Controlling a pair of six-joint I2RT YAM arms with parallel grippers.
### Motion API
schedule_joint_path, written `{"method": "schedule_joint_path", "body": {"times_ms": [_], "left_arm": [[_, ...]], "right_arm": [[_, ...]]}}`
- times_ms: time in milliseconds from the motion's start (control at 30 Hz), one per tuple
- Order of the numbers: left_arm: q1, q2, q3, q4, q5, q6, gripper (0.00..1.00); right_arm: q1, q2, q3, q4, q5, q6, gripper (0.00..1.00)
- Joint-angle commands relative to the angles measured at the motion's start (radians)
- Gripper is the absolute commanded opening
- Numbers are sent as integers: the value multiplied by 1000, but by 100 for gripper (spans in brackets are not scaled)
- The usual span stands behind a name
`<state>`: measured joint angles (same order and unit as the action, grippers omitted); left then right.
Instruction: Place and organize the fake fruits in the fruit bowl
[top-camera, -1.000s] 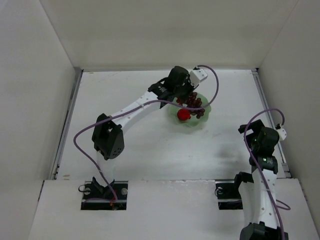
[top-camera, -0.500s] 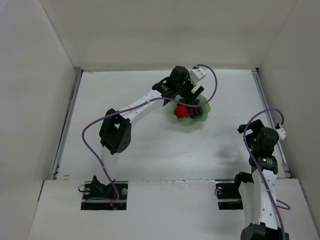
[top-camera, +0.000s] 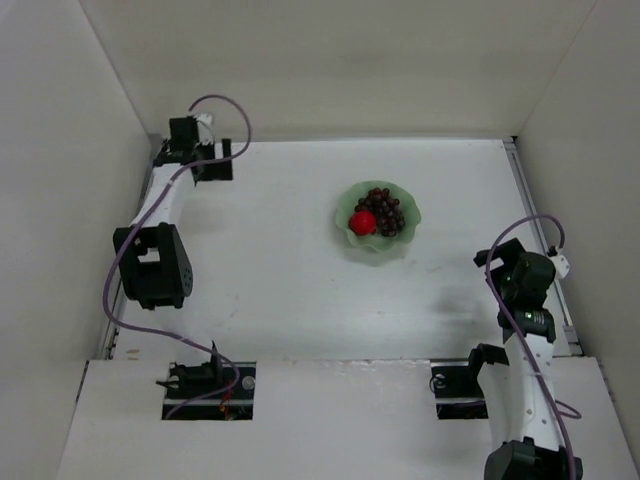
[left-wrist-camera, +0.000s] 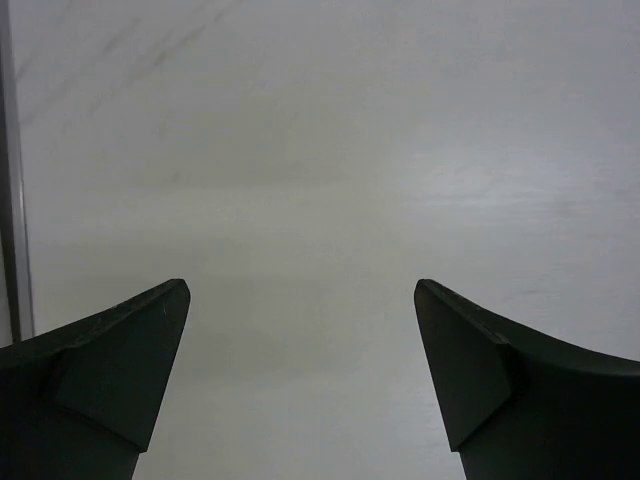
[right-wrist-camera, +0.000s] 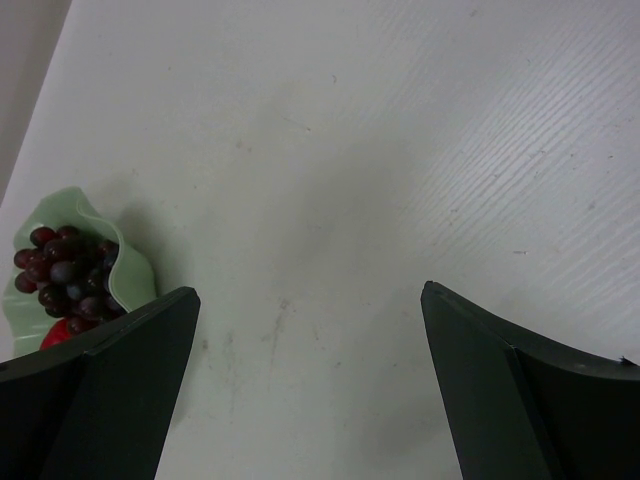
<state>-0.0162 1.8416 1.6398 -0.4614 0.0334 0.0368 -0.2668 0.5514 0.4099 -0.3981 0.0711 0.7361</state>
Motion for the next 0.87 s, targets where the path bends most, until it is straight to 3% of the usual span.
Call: {"method": "schedule_joint_path", "body": {"times_ms": [0,167,333,833], "left_arm": [[99,-45,-131,-91,-36,-44,100],[212,-204,-374,73,-47,-83,100],[246,-335,-566,237,-40,-135,100],[247,-338,-509,178,-21,-164,100]], "right_arm": [[-7,10,15,44,12,-14,100],[-22,27,36,50,12,-15,100],[-30,31,47,53,12,-15,100],[-33,-4,33,36,4,-21,100]]}}
